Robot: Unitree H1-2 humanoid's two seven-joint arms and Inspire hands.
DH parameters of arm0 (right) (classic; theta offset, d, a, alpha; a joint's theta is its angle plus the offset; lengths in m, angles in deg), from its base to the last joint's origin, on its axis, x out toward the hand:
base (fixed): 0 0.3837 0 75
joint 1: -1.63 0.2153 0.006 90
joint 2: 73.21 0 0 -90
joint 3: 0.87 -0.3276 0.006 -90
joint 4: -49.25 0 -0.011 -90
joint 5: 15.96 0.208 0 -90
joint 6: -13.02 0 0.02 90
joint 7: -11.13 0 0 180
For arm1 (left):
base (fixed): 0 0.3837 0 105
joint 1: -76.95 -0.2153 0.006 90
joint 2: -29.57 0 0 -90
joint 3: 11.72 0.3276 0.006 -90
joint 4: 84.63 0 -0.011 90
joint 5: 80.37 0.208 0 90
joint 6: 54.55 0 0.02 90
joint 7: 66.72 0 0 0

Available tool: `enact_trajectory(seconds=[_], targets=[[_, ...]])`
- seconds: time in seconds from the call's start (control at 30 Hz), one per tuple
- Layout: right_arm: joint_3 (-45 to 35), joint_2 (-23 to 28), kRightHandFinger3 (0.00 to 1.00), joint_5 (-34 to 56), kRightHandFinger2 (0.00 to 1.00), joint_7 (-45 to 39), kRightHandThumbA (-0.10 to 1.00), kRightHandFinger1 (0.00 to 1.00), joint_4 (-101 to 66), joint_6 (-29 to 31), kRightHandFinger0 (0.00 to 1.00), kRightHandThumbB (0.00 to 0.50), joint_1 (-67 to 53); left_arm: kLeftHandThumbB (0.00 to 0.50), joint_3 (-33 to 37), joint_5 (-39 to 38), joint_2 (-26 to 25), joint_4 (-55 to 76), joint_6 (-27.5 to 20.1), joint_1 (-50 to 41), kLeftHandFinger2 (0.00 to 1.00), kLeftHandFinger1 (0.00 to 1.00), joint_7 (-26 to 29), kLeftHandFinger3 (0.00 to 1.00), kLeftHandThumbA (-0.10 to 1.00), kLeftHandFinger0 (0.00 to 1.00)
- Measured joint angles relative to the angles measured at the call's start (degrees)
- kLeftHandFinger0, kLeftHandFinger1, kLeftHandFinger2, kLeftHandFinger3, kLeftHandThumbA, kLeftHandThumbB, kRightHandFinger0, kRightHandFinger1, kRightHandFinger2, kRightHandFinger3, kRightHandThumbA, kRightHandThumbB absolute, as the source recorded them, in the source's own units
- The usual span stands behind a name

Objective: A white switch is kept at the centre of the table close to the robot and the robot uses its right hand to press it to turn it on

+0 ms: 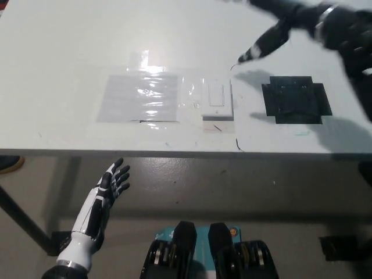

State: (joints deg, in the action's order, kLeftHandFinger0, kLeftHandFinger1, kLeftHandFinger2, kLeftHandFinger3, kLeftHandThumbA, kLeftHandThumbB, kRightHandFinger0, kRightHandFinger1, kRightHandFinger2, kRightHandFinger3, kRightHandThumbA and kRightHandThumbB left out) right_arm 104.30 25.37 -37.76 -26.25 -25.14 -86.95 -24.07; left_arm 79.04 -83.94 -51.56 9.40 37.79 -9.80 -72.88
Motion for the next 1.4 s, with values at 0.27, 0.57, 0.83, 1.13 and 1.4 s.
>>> enact_trajectory(seconds=[0.27,0.57,0.83,1.13,1.4], targets=[[-7.26,6.08,1.00,5.61,1.00,-1.72,1.00,1.00,-19.01,-1.96,1.00,0.329,-9.25,0.009,-0.06,0.00,-0.05,-0.03,0.09,0.27,1.00,1.00,0.00,1.00,1.00,1.00],[-20.43,6.14,1.00,14.60,1.00,-1.25,1.00,1.00,-38.27,-4.51,1.00,0.261,-30.55,0.003,-0.07,-0.02,-0.04,-0.24,0.18,1.07,1.00,1.00,0.00,1.00,1.00,1.00],[-27.05,-7.55,1.00,22.89,1.00,3.74,1.00,1.00,-47.67,-2.30,1.00,0.209,-52.77,0.000,-0.07,-0.11,-0.05,-0.26,0.31,1.44,1.00,1.00,-0.01,1.00,1.00,1.00],[-26.64,-19.00,1.00,23.72,1.00,7.66,1.00,1.00,-35.03,5.97,1.00,0.100,-61.76,0.000,-0.07,-0.40,0.00,-0.28,0.50,1.34,1.00,1.00,0.00,1.00,1.00,1.00],[-25.78,-23.23,1.00,23.25,1.00,11.95,0.98,1.00,-19.27,13.31,1.00,0.075,-62.87,0.002,0.25,-0.38,-0.51,-0.23,0.54,0.96,1.00,1.00,-0.03,1.00,1.00,1.00]])
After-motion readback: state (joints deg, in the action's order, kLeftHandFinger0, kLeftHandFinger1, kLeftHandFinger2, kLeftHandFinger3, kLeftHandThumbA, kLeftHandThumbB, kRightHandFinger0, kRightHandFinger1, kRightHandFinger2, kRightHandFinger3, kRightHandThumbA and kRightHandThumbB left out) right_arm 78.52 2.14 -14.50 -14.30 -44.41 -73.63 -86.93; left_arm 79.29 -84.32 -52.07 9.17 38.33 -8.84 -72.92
